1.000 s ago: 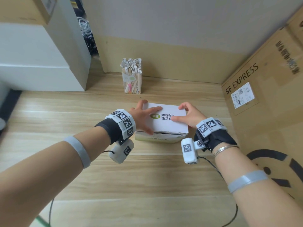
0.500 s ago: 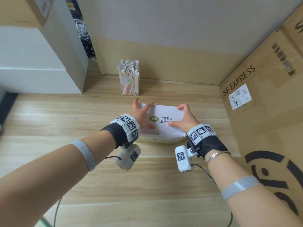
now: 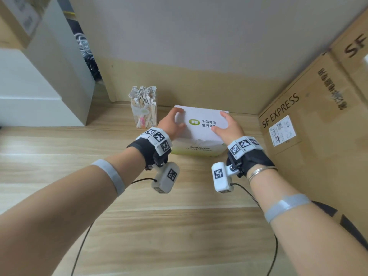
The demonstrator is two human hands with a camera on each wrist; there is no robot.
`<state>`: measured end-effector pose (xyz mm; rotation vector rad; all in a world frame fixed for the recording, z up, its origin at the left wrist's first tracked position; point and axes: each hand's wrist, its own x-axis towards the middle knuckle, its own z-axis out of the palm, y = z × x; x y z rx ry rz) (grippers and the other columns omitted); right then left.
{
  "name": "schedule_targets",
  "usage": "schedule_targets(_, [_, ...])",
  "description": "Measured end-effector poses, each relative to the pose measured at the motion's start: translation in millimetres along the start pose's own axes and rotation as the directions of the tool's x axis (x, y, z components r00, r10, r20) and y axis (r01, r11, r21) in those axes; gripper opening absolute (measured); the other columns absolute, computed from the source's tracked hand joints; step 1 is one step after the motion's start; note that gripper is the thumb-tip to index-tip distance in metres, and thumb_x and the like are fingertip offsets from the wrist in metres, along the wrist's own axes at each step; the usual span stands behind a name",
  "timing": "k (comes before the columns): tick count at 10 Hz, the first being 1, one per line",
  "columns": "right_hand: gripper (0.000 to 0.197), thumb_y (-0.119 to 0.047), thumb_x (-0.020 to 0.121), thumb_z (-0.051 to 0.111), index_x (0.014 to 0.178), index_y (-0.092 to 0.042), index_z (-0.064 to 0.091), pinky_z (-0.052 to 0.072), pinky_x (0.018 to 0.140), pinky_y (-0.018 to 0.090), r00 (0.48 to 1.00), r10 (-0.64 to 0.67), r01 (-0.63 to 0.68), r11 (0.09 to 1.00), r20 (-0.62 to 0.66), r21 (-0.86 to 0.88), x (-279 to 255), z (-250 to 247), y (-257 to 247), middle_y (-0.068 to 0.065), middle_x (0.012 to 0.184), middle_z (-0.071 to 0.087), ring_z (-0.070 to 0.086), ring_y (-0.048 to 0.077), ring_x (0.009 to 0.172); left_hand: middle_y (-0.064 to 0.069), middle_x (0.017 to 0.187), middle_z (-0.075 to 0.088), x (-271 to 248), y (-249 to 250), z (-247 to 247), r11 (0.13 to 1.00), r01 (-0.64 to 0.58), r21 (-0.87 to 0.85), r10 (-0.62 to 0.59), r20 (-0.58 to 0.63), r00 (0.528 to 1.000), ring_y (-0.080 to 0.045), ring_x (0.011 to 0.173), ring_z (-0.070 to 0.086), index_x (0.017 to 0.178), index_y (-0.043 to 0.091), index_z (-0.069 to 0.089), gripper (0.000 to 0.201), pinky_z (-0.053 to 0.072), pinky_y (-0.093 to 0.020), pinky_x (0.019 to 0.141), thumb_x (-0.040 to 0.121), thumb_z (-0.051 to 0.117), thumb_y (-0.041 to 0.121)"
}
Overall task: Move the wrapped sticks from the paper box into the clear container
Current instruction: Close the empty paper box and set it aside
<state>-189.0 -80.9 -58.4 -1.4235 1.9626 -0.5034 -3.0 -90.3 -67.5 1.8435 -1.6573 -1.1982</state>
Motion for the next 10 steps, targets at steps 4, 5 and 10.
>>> schedule_targets(4, [0.063, -0.024, 0.089, 0.06, 0.145, -0.023, 0.031, 0.034, 0.109, 0.032, 1.0, -0.008, 0.009, 1.0, 0.029, -0.014, 54, 13, -6, 0.007, 0.148, 0.037, 0.037, 0.025, 0.136, -0.012, 0.106, 0.06, 53, -5, 5, 1.0, 0.006, -0.023, -0.008, -0.088, 0.996, -0.019, 0.063, 0.049, 0.133, 0.024, 0.042, 0.046, 0.035, -0.02, 0.048, 0.089, 0.051, 0.014])
schedule_targets(5, [0.062, -0.023, 0.089, 0.059, 0.145, -0.022, 0.031, 0.03, 0.109, 0.031, 0.999, -0.011, 0.012, 1.0, 0.045, -0.016, 58, 19, -4, 0.006, 0.15, 0.034, 0.032, 0.023, 0.138, -0.007, 0.096, 0.054, 56, -9, 6, 1.0, 0.022, -0.009, -0.023, -0.1, 0.995, -0.017, 0.061, 0.048, 0.134, 0.024, 0.042, 0.046, 0.033, -0.018, 0.046, 0.09, 0.05, 0.014])
schedule_targets(10, [0.046, -0.019, 0.09, 0.054, 0.135, -0.015, 0.044, 0.031, 0.107, 0.03, 0.994, -0.082, 0.082, 0.997, -0.069, 0.002, 25, -8, -27, 0.009, 0.145, 0.037, 0.038, 0.023, 0.133, -0.011, 0.131, 0.056, 28, 21, -18, 0.988, -0.063, 0.143, 0.083, -0.143, 0.986, -0.028, 0.108, 0.059, 0.129, 0.018, 0.051, 0.037, 0.044, -0.028, 0.082, 0.092, 0.049, 0.019])
